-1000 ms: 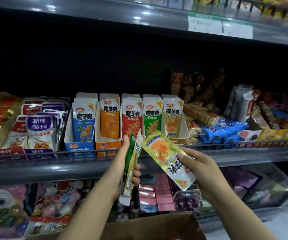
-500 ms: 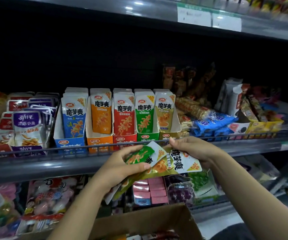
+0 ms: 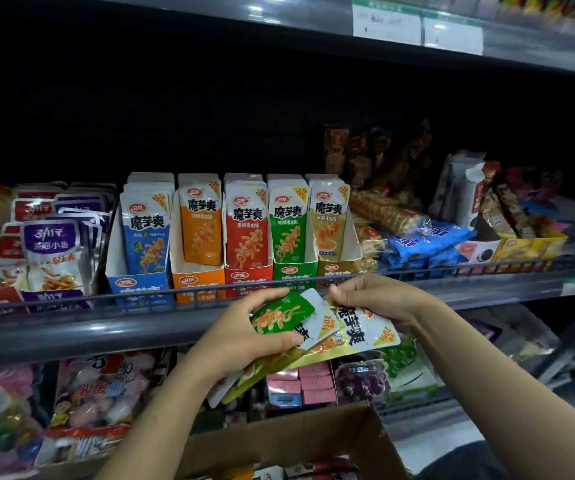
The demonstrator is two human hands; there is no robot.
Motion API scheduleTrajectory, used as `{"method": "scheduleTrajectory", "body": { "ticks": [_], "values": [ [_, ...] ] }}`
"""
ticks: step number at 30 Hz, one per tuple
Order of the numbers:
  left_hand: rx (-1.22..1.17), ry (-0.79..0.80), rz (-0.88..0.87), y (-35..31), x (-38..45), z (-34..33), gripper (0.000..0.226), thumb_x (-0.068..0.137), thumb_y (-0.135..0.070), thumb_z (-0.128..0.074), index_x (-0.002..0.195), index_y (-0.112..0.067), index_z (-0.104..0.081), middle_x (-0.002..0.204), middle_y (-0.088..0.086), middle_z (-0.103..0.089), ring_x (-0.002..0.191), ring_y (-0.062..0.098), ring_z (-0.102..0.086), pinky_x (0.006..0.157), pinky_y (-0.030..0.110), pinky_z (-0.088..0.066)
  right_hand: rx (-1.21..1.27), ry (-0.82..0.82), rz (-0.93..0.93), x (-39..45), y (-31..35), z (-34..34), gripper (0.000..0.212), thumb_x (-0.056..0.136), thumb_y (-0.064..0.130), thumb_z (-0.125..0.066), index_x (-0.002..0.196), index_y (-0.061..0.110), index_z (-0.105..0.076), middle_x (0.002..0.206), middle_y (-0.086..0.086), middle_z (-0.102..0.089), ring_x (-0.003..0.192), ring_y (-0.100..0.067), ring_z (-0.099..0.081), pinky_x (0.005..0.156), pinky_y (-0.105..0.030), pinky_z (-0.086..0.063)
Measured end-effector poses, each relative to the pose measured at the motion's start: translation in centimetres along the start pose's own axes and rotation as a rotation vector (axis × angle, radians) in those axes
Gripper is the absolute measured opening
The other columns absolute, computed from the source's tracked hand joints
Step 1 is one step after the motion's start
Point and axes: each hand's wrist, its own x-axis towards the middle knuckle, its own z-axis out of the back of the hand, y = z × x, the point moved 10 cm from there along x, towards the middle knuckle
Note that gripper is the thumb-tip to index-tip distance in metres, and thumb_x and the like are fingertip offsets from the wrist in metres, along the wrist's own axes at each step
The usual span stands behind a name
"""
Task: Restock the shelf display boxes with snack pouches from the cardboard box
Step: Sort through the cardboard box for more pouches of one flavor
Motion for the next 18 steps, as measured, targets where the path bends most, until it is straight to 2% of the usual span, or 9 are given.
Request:
{"method": "scheduleTrajectory", "body": {
  "ticks": [2,4,6,9,11,13,14,16,18],
  "values": [
    [-0.005,-0.001,0.002,-0.1,-0.1,-0.1,0.067,0.066,-0.043,-0.083,0.125,-0.050,-0.051,0.123,-0.026,-0.049,0.106,-0.005,-0.050,0.082,0.019,-0.045,-0.036,-0.002,0.018,0.1,0.2,-0.2,0.037,0.061,0.043,-0.071,0.086,0.016,-0.074,0.089,0.005,-0.073,0.091,-0.009,-0.065,0.103,-0.037,-0.040],
    [-0.035,0.008,0.008,-0.1,-0.1,-0.3,0.069,0.062,-0.047,-0.083,0.123,-0.049,-0.052,0.120,-0.026,-0.051,0.102,-0.006,-0.054,0.080,0.017,-0.047,-0.061,0.003,0.036,0.1,0.5,-0.4,0.019,0.066,0.028,-0.077,0.081,0.015,-0.075,0.089,0.000,-0.073,0.091,-0.016,-0.065,0.098,-0.035,-0.044],
    [-0.123,0.056,0.042,0.3,-0.1,-0.6,0.070,0.056,-0.050,-0.085,0.119,-0.048,-0.056,0.118,-0.015,-0.059,0.098,0.003,-0.064,0.082,0.024,-0.053,-0.068,0.030,0.052,0.1,0.8,-0.5,0.004,0.076,0.011,-0.074,0.080,0.013,-0.074,0.089,-0.007,-0.072,0.087,-0.019,-0.063,0.087,-0.030,-0.048],
    [-0.309,0.165,0.122,0.9,-0.3,-1.4,0.065,0.059,-0.034,-0.084,0.118,-0.040,-0.060,0.109,0.002,-0.069,0.090,0.018,-0.071,0.075,0.030,-0.057,-0.074,0.083,0.044,0.4,1.1,-0.7,0.016,0.084,0.001,-0.065,0.081,0.014,-0.074,0.077,0.000,-0.070,0.067,-0.008,-0.058,0.067,-0.016,-0.045],
    [-0.351,0.201,0.151,1.2,-0.4,-1.8,0.063,0.063,-0.021,-0.084,0.119,-0.037,-0.060,0.106,0.005,-0.071,0.090,0.023,-0.071,0.072,0.031,-0.057,-0.087,0.109,0.036,0.6,1.1,-0.6,0.016,0.086,0.000,-0.063,0.090,0.012,-0.073,0.082,0.000,-0.072,0.069,-0.007,-0.059,0.067,-0.016,-0.047],
    [-0.401,0.214,0.168,1.3,-0.3,-2.1,0.066,0.064,-0.009,-0.082,0.120,-0.035,-0.058,0.102,0.009,-0.073,0.088,0.028,-0.071,0.070,0.033,-0.058,-0.035,0.122,0.041,0.8,1.2,-0.4,0.022,0.083,0.003,-0.065,0.102,0.011,-0.071,0.099,-0.012,-0.072,0.078,-0.017,-0.064,0.070,-0.023,-0.052],
    [-0.440,0.197,0.178,1.4,-0.3,-2.1,0.067,0.063,-0.006,-0.080,0.119,-0.033,-0.058,0.100,0.011,-0.073,0.087,0.029,-0.071,0.070,0.034,-0.058,0.034,0.096,0.035,0.8,1.1,0.0,0.028,0.082,0.002,-0.066,0.108,0.011,-0.069,0.103,-0.017,-0.070,0.078,-0.020,-0.065,0.066,-0.024,-0.055],
    [-0.518,0.113,0.177,1.6,0.0,-1.5,0.064,0.062,-0.003,-0.074,0.118,-0.030,-0.058,0.097,0.012,-0.074,0.082,0.028,-0.072,0.064,0.032,-0.058,0.212,-0.045,0.035,0.7,1.0,1.3,0.032,0.081,-0.001,-0.066,0.111,0.009,-0.065,0.097,-0.016,-0.070,0.071,-0.020,-0.068,0.058,-0.026,-0.056],
    [-0.562,0.006,0.167,1.9,0.3,-0.8,0.062,0.068,0.003,-0.072,0.119,-0.029,-0.058,0.099,0.011,-0.073,0.080,0.024,-0.072,0.059,0.028,-0.056,0.407,-0.196,0.069,0.4,0.7,2.1,0.028,0.078,0.004,-0.069,0.105,0.006,-0.064,0.090,-0.013,-0.072,0.073,-0.022,-0.068,0.066,-0.031,-0.058]
  ]
}}
